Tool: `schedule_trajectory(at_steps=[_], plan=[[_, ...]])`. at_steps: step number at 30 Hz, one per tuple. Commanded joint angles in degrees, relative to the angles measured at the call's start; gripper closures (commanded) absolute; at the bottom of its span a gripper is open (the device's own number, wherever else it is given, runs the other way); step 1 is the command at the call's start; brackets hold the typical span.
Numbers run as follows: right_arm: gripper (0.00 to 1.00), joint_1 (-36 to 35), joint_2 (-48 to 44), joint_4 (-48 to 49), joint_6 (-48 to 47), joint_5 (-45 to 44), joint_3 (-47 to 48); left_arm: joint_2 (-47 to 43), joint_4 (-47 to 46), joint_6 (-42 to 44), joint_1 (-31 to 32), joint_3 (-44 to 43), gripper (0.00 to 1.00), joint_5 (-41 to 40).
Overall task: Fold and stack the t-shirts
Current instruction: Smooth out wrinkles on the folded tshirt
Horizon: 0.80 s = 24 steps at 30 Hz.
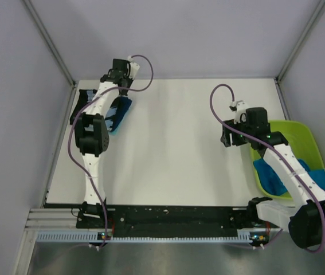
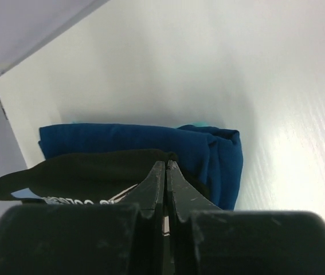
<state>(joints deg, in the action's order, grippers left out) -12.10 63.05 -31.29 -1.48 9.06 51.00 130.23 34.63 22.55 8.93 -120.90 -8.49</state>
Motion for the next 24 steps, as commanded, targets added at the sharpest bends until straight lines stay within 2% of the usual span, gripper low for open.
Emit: schedule_trajectory(at_steps=[1, 4, 7, 11, 15, 17, 20, 21, 22, 24], plan=[[0.36, 0.41, -1.35, 1.41, -0.37, -0.27, -0.11, 2.39, 2.01, -1.1, 0.21, -1.09, 0.93, 2.95], [0.36, 0.41, -1.44, 1.41, -0.37, -0.18, -0.11, 3.27, 4.12, -1.28, 0.21, -1.09, 0.81, 6.28], [0.36, 0.5, -1.52, 1.32, -0.37, -0.27, -0.11, 3.27, 5.36, -1.28, 0.39, -1.18, 0.61, 10.86], [0.35, 0.41, -2.05, 1.23, -0.37, -0.18, -0.2, 0.47, 5.62, -1.54, 0.39, -1.35, 0.41, 14.28], [0.35, 0.41, -2.31, 1.23, -0.37, 0.17, -0.2, -5.67, 5.01, -1.89, 1.0, -0.83, 0.28, 16.58], [0.35, 0.41, -2.58, 1.32, -0.28, 0.26, -0.29, -8.93, 3.52, -0.93, 1.88, 1.18, 0.26, 15.7], [0.35, 0.41, -2.93, 1.14, -0.37, 0.34, -0.03, -13.24, 1.58, 0.65, 3.72, 7.32, 0.31, 15.52], [0.35, 0.5, -2.93, 1.05, -0.28, 0.34, 0.06, -14.12, 1.14, 1.01, 4.34, 9.61, 0.37, 15.61], [0.35, 0.5, -3.02, 0.97, -0.28, 0.26, 0.06, -14.3, 1.14, 1.44, 4.95, 11.2, 0.46, 15.18], [0.35, 0.41, -3.02, 0.97, -0.19, 0.17, 0.06, -12.82, 2.45, 1.62, 5.57, 12.71, 0.78, 13.16]])
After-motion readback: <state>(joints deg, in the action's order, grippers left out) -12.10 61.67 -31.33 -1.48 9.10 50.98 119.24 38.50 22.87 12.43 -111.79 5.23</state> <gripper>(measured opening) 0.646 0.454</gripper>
